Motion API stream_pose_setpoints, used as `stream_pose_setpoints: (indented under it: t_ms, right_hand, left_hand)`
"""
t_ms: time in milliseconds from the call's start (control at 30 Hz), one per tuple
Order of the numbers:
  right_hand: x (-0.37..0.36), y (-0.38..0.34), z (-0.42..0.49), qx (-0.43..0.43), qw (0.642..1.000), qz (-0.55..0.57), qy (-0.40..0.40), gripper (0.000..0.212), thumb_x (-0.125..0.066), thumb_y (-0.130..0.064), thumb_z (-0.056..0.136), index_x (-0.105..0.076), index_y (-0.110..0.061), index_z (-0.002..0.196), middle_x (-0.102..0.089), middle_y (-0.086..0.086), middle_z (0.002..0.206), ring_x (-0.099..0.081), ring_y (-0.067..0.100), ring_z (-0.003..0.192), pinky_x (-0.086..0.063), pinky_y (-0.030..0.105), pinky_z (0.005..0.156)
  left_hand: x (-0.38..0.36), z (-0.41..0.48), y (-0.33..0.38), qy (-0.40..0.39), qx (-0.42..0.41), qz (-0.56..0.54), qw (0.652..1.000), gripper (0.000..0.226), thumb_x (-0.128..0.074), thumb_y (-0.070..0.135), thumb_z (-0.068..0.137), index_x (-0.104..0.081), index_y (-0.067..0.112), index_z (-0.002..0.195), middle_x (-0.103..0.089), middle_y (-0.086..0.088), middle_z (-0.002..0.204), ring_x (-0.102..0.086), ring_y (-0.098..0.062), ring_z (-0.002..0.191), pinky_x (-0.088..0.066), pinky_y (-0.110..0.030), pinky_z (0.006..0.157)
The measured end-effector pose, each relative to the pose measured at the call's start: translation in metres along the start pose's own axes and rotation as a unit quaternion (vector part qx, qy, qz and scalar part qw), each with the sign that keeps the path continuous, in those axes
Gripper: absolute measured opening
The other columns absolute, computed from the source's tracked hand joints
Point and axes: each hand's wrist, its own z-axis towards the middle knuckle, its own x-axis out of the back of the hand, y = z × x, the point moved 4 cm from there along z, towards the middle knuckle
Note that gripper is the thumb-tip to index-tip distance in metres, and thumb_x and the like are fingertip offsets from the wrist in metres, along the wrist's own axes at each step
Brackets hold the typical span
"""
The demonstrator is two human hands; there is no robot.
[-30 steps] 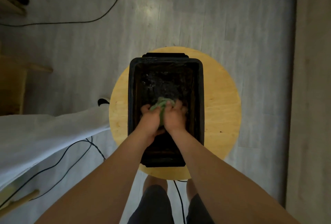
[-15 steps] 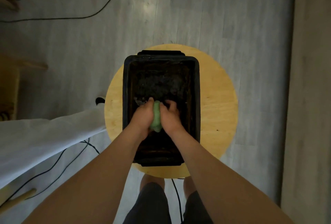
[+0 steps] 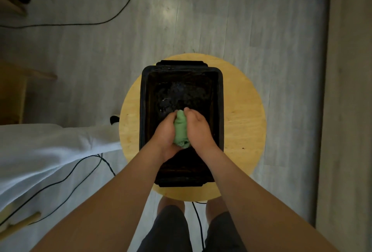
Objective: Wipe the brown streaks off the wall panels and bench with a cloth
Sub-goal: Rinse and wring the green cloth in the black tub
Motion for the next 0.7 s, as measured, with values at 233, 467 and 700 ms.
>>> stream_pose_setpoints:
  t_ms: [233, 467, 700]
  right_hand:
    - [0.011, -0.014, 0.015, 0.069, 0.964, -0.257, 0.014, 0.031, -0.044, -0.037, 0.107, -0.043, -0.020, 0.133, -0.033, 0.004, 0.145, -0.045, 0.026, 0.132, -0.035, 0.040, 0.112]
    - [0.013, -0.002, 0.020, 0.017, 0.956, -0.291, -0.029, 0.048, -0.036, -0.049, 0.109, -0.057, -0.014, 0.136, -0.058, 0.016, 0.131, -0.057, 0.032, 0.118, -0.046, 0.039, 0.097]
    - [0.000, 0.030, 0.033, 0.008, 0.931, -0.363, -0.028, 0.043, -0.054, -0.036, 0.105, -0.045, -0.018, 0.143, -0.048, 0.014, 0.134, -0.057, 0.033, 0.115, -0.051, 0.038, 0.094]
  left_hand:
    - [0.003, -0.004, 0.001, -0.007, -0.031, -0.053, 0.998, 0.056, -0.039, 0.059, 0.105, -0.064, 0.019, 0.136, -0.071, -0.011, 0.129, -0.067, -0.028, 0.122, -0.051, -0.048, 0.104]
    - [0.012, 0.006, 0.013, 0.091, -0.095, 0.072, 0.989, 0.051, -0.050, 0.050, 0.101, -0.055, 0.014, 0.137, -0.070, -0.017, 0.123, -0.072, -0.031, 0.104, -0.059, -0.038, 0.069]
    - [0.026, 0.002, 0.002, 0.120, -0.032, 0.070, 0.990, 0.037, -0.044, 0.032, 0.101, -0.056, 0.019, 0.133, -0.068, -0.012, 0.119, -0.066, -0.030, 0.106, -0.054, -0.040, 0.078]
